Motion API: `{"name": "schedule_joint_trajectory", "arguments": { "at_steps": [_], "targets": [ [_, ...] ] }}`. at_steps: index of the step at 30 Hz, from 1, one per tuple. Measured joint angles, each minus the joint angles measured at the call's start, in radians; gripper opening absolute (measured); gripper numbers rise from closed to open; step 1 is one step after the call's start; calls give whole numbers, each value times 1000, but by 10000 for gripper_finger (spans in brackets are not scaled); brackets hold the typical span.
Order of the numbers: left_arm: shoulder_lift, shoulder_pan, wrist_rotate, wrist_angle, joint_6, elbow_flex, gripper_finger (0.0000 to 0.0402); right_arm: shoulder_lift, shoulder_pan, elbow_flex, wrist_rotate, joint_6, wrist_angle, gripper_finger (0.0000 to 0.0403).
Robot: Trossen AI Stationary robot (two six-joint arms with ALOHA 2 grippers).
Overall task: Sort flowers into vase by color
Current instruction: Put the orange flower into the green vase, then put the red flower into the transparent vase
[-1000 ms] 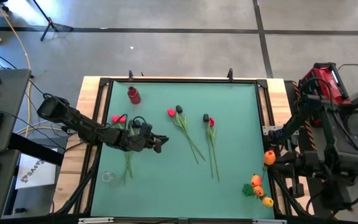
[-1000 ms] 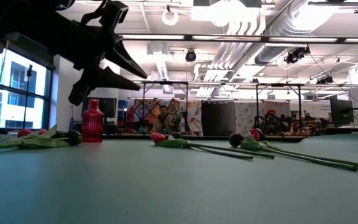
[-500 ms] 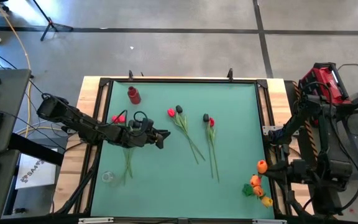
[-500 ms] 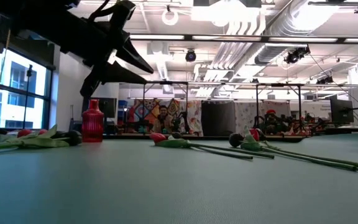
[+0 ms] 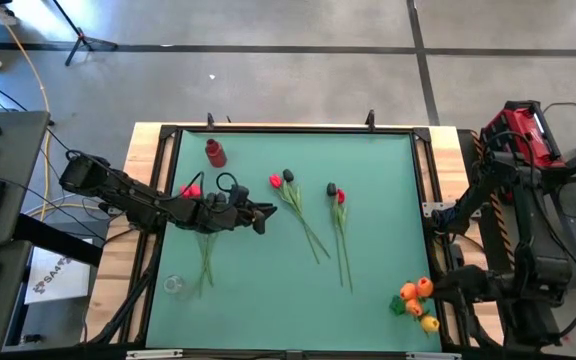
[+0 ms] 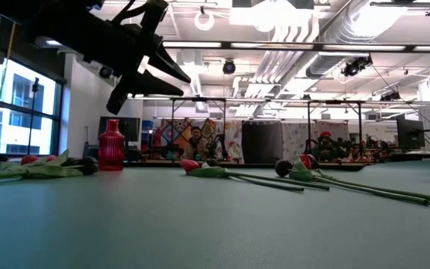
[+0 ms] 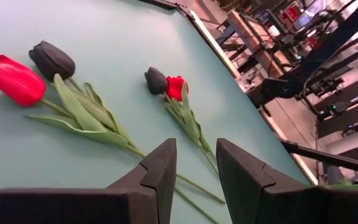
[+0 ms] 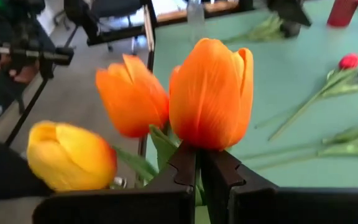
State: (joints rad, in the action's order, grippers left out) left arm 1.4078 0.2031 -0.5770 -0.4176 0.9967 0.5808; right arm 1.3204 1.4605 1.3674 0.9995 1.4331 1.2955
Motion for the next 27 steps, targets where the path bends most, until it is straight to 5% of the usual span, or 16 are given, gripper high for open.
{"name": "schedule_joint_trajectory", "arguments": {
  "at_steps": [9, 15, 21, 27],
  "targets": [
    [0, 2, 22, -7, -4, 0, 101, -5, 0, 0, -66, 7, -9, 5],
    [0, 14, 25, -22, -4, 0, 101, -21, 0, 0, -81, 33, -31, 71],
    [0, 14, 25, -31, -4, 0, 101, -81, 0, 1, -227, 58, -76, 142],
    [0, 14, 25, -31, -4, 0, 101, -165, 0, 2, -370, 119, -99, 155]
  ]
}}
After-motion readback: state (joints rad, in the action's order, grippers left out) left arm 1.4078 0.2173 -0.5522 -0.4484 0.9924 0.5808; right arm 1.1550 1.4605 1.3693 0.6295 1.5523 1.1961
